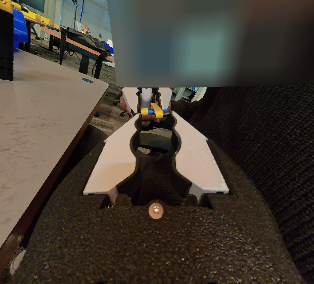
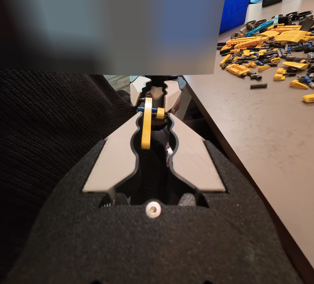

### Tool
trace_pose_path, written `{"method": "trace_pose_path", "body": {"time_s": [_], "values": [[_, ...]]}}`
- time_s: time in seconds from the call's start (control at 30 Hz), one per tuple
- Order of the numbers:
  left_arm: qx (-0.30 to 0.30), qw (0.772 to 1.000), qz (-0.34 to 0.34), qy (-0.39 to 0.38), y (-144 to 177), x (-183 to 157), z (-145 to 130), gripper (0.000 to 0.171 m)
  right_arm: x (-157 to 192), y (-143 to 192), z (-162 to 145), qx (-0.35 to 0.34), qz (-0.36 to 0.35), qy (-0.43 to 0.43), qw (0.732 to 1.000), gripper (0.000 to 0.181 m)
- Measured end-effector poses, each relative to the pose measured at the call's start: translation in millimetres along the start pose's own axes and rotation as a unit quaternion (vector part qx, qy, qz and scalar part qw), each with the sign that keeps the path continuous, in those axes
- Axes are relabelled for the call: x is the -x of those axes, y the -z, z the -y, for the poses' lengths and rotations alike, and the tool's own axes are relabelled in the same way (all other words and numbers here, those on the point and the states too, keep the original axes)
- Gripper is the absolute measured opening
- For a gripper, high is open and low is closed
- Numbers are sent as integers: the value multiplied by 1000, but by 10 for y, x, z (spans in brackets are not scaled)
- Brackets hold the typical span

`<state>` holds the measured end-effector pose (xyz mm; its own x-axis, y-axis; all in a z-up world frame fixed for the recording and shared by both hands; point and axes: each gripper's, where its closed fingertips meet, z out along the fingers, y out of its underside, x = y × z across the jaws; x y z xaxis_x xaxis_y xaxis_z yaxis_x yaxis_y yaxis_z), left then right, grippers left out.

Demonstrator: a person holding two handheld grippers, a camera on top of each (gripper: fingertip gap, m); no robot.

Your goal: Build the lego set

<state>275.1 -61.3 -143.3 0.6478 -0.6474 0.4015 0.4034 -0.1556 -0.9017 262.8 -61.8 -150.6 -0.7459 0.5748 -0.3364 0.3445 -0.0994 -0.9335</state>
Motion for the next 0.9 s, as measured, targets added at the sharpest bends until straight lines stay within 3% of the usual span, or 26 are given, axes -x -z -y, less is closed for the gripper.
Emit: {"method": "trace_pose_path", "body": {"time_s": [0.33, 0.63, 0.9], "values": [[-4, 1000, 9, -4, -19, 6, 4, 30, 6, 17, -4, -4, 3, 10, 1000, 26], [1, 999, -2, 41, -38, 16, -47, 30, 10, 38, -56, 5, 7, -12, 1000, 25], [17, 999, 42, -17, -52, 59, -54, 29, -31, 46, -62, -41, 28, -70, 996, 25]]}}
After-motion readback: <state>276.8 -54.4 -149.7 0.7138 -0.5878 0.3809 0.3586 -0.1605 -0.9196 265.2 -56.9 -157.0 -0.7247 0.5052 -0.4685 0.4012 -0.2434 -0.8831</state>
